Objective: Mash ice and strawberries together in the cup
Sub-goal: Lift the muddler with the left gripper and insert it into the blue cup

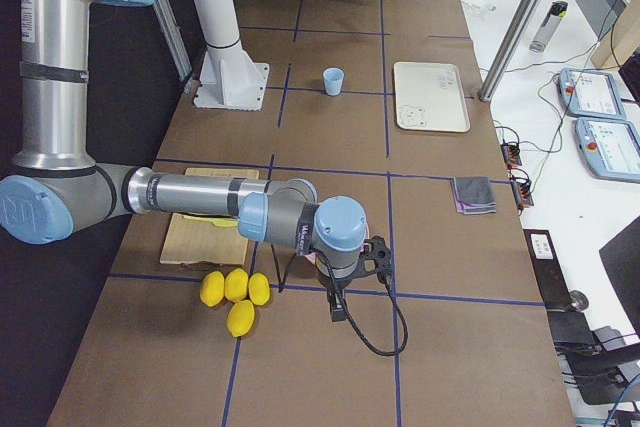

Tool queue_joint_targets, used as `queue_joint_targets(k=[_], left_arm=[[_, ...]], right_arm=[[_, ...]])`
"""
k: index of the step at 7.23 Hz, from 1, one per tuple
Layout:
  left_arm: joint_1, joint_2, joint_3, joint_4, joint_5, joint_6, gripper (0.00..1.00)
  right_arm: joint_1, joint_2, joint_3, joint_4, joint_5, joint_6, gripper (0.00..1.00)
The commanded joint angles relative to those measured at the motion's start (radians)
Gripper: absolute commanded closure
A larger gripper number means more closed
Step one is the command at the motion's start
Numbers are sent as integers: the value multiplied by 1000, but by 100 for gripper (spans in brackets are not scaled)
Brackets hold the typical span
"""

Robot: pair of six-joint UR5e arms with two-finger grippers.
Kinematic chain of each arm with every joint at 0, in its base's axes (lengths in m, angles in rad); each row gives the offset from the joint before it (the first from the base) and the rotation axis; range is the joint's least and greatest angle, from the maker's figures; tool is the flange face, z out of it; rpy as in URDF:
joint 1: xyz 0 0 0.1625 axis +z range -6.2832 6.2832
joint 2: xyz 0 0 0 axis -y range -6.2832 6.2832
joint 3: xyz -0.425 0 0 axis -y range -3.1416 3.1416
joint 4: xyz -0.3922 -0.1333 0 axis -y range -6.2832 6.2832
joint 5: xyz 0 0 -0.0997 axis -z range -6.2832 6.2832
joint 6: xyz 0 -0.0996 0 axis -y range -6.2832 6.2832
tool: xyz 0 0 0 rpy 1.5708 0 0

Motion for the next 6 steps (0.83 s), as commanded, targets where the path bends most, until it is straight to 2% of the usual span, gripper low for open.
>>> queue_joint_targets(k=[1,2,4,6], left_arm=[[4,-28,-24,-145,0,-26,100],[12,-40,-32,-237,-2,-71,100],[154,-147,-34,-389,3,-91,100],[229,-241,-24,-511,36,-86,100]], right_arm=[[0,0,2,0,0,1,1],[0,0,4,0,0,1,1],[0,-2,8,0,3,1,1],[0,-5,19,-2,3,1,1]])
